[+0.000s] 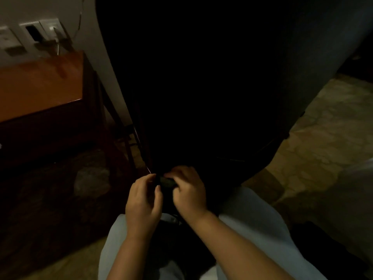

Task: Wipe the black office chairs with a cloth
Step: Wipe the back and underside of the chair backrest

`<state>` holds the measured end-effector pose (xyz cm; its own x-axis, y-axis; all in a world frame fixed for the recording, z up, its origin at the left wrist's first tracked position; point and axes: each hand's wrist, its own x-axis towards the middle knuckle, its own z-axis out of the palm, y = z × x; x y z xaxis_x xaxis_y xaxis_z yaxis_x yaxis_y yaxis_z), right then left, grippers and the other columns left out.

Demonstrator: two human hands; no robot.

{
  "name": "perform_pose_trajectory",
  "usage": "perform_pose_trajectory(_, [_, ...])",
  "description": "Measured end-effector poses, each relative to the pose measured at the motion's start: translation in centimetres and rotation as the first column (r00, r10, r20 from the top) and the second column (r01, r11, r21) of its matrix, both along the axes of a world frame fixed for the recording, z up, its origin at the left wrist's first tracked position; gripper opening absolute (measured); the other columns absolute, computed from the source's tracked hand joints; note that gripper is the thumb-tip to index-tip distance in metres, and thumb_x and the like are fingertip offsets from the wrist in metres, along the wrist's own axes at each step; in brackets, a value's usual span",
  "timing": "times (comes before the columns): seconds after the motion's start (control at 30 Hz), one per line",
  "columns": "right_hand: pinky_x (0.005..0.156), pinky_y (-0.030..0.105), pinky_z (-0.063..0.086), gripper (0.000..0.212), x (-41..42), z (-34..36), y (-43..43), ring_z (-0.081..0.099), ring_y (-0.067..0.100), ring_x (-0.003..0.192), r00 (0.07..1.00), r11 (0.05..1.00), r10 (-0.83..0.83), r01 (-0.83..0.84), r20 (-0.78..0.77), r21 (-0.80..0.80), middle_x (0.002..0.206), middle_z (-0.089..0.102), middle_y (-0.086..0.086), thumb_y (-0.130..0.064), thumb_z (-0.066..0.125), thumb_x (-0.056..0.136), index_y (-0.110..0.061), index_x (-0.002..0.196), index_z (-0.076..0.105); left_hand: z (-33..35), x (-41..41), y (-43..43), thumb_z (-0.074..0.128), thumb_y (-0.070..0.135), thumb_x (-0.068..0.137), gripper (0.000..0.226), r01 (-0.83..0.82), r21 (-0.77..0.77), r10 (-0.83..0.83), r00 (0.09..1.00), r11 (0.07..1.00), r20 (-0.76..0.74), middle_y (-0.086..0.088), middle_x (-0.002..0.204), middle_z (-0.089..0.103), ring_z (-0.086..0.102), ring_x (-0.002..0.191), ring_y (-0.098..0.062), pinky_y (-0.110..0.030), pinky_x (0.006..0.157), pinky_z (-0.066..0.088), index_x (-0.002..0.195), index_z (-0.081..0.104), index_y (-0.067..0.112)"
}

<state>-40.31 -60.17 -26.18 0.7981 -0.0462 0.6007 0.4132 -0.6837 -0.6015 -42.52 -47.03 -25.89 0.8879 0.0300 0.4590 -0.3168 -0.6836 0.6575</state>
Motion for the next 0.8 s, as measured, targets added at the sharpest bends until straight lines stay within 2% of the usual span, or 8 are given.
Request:
perform_pose_trajectory(0.1, [0.085, 0.024, 0.045, 0.04, 0.1, -0.2, 0.1, 0.051, 0.018, 0.101, 0.992, 0.989, 0.124, -0.124, -0.005, -0.084, 0.102, 0.06, 0.002, -0.006, 0.039, 0.074, -0.011, 0.098, 0.071, -0.1, -0.2, 0.2, 0.044, 0.038, 0.089, 0.042, -0.003, 0.018, 0.004, 1.0, 1.0, -0.021, 0.003, 0.111, 0.058, 0.057, 0.1, -0.01, -0.017, 0.081, 0.044, 0.123, 0.056, 0.014])
perform_pose_trajectory(0.2, [0.091, 0.02, 0.04, 0.038, 0.7, 0.0, -2.5, 0.049, 0.018, 0.103, 0.99, 0.987, 0.116, -0.105, 0.083, -0.12, 0.108, 0.052, -0.002, -0.003, 0.045, 0.069, -0.016, 0.099, 0.064, 0.0, -0.2, 0.1, 0.043, 0.039, 0.09, 0.043, -0.008, 0.021, 0.008, 1.0, 1.0, -0.025, 0.004, 0.11, 0.057, 0.056, 0.1, -0.01, -0.018, 0.081, 0.045, 0.122, 0.057, 0.015])
perform_pose_trajectory(0.33, [0.096, 0.007, 0.027, 0.042, 1.5, 0.4, -8.2, 0.048, 0.019, 0.1, 0.993, 0.994, -0.096, 0.092, 0.074, 0.058, 0.106, 0.048, -0.003, -0.008, 0.043, 0.059, -0.02, 0.097, 0.057, -0.1, 0.1, 0.1, 0.043, 0.038, 0.09, 0.043, 0.003, -0.025, -0.003, 1.0, 1.0, -0.021, 0.001, 0.111, 0.058, 0.058, 0.101, -0.014, -0.032, 0.082, 0.052, 0.122, 0.057, 0.013])
perform_pose_trajectory(0.43, [0.085, 0.013, 0.034, 0.043, 2.5, 0.1, -12.5, 0.054, 0.029, 0.098, 0.943, 0.931, -0.331, 0.33, -0.021, 0.157, 0.106, 0.057, 0.011, 0.003, 0.046, 0.06, -0.009, 0.097, 0.064, -0.2, 0.1, 0.3, 0.044, 0.039, 0.09, 0.044, 0.001, -0.04, -0.002, 1.0, 0.999, -0.016, -0.002, 0.112, 0.059, 0.059, 0.102, -0.016, -0.035, 0.083, 0.053, 0.123, 0.057, 0.012])
perform_pose_trajectory(0.5, [0.079, 0.018, 0.035, 0.034, 3.3, 0.2, -14.8, 0.059, 0.037, 0.097, 0.878, 0.847, -0.455, 0.479, -0.149, 0.23, 0.106, 0.061, 0.021, -0.008, 0.044, 0.073, -0.001, 0.097, 0.067, -0.1, 0.1, 0.3, 0.044, 0.038, 0.09, 0.044, 0.006, -0.05, -0.007, 1.0, 0.999, -0.014, -0.002, 0.112, 0.059, 0.058, 0.102, -0.015, -0.033, 0.083, 0.053, 0.123, 0.057, 0.012])
perform_pose_trajectory(0.57, [0.081, 0.02, 0.034, 0.034, 3.8, 0.3, -15.5, 0.057, 0.037, 0.102, 0.834, 0.803, -0.498, 0.547, -0.24, 0.237, 0.111, 0.06, 0.022, -0.016, 0.043, 0.08, 0.0, 0.101, 0.065, -0.1, 0.2, 0.3, 0.044, 0.038, 0.09, 0.044, 0.008, -0.055, -0.009, 1.0, 0.998, -0.014, -0.001, 0.112, 0.059, 0.058, 0.101, -0.013, -0.031, 0.083, 0.052, 0.122, 0.058, 0.012])
perform_pose_trajectory(0.67, [0.079, 0.019, 0.032, 0.035, 3.3, 0.2, -12.5, 0.054, 0.033, 0.099, 0.857, 0.822, -0.479, 0.514, -0.192, 0.244, 0.1, 0.06, 0.024, 0.001, 0.041, 0.066, 0.001, 0.093, 0.064, -0.1, 0.2, 0.3, 0.044, 0.039, 0.09, 0.043, 0.006, -0.065, -0.008, 1.0, 0.998, -0.019, 0.0, 0.11, 0.059, 0.058, 0.1, -0.013, -0.031, 0.083, 0.052, 0.121, 0.058, 0.012])
perform_pose_trajectory(0.8, [0.083, 0.028, 0.038, 0.039, 1.0, -0.9, -4.4, 0.048, 0.022, 0.095, 0.967, 0.959, -0.246, 0.253, -0.072, 0.126, 0.093, 0.064, 0.017, -0.012, 0.036, 0.061, -0.013, 0.09, 0.062, 0.0, 0.0, 0.0, 0.043, 0.038, 0.09, 0.043, -0.01, -0.058, 0.009, 1.0, 0.998, -0.018, 0.002, 0.11, 0.059, 0.058, 0.1, -0.012, -0.027, 0.083, 0.05, 0.121, 0.058, 0.013])
